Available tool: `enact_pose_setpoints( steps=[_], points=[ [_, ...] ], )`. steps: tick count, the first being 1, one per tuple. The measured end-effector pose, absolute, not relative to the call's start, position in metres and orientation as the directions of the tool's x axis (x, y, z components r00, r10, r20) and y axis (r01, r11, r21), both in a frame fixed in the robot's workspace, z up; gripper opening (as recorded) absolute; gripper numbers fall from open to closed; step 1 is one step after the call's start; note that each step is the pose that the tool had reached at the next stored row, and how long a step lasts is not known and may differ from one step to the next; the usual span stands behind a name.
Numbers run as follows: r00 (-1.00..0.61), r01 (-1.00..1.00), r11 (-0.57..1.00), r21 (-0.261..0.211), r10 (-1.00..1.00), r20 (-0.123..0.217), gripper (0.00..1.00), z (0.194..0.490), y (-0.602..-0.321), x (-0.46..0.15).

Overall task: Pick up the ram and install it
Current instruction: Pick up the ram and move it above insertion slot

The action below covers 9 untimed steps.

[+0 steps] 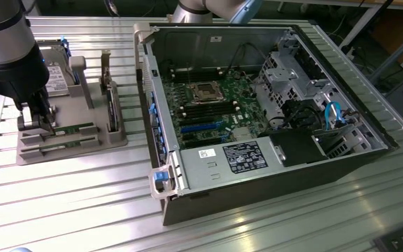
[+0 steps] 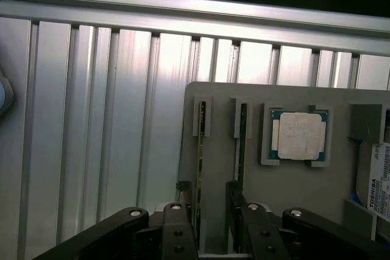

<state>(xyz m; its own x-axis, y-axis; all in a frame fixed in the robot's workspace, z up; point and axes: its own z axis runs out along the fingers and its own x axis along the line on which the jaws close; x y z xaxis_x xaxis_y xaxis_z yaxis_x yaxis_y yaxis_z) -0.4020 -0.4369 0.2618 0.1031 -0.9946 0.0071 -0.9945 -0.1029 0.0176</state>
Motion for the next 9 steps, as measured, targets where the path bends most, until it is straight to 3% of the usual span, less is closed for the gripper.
enact_pose_setpoints(
  steps=[9],
  points=[
    [0.103, -0.995, -0.103, 0.018, -0.995, 0.007, 0.36, 0.242, -0.437, -0.402]
  ],
)
